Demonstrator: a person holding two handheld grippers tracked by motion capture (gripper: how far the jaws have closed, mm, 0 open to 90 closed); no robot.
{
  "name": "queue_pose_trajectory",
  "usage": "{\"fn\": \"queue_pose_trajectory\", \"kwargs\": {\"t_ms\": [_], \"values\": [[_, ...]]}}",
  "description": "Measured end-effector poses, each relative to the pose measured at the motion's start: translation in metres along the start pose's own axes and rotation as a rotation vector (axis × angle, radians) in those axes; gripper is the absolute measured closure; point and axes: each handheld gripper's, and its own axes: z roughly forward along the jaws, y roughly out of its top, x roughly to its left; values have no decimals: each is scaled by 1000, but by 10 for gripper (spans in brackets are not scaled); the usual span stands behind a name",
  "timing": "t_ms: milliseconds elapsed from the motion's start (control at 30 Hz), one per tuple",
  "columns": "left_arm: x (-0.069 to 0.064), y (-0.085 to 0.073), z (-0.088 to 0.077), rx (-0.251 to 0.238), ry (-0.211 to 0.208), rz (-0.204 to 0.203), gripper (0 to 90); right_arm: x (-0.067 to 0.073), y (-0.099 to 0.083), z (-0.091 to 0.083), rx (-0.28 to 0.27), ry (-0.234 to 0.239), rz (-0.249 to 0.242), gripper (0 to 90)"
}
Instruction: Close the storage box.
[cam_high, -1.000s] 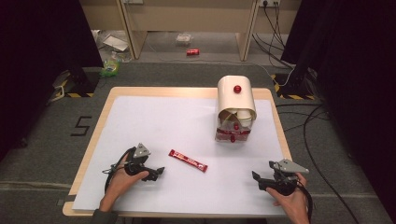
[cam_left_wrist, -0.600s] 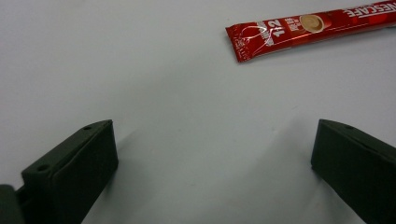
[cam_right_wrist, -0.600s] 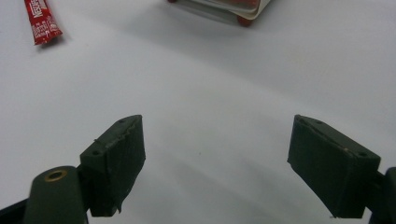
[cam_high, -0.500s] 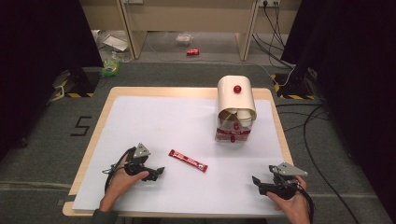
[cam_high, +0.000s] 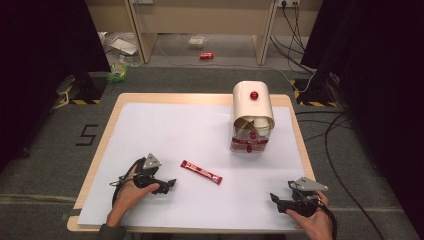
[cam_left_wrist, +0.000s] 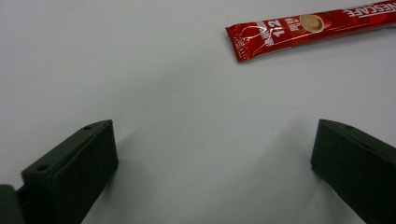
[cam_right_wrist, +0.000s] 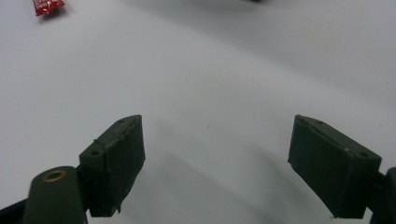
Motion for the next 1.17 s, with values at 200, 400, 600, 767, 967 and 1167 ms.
{"fn": "queue_pose_trajectory", "kwargs": {"t_ms": [200,400,600,767,967,1167], "values": [[0,0,0,0,0,0,0,1,-2,0,13,-4,-6,189],[0,0,0,0,0,0,0,1,-4,1,30,-1,-22,189],[0,0,0,0,1,0,0,3,-6,3,57,0,-36,180],[0,0,0,0,0,0,0,2,-8,3,51,3,-27,179],[0,0,0,0,1,0,0,2,-8,3,48,0,-28,179],[0,0,0,0,0,0,0,2,-8,3,48,1,-26,179]]}}
